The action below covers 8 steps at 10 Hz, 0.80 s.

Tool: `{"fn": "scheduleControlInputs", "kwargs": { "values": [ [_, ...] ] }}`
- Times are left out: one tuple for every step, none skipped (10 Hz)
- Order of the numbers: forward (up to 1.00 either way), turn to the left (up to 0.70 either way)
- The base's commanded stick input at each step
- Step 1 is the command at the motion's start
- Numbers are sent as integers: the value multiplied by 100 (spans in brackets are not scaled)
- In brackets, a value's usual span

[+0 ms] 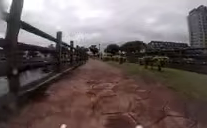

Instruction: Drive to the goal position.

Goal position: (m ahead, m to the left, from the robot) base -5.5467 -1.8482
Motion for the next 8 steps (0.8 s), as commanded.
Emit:
{"fn": "scheduleControlInputs", "kwargs": {
  "values": [
    [85,1],
    [85,1],
    [85,1],
    [85,1],
    [85,1],
    [85,1],
    [85,1],
    [85,1]
  ]
}}
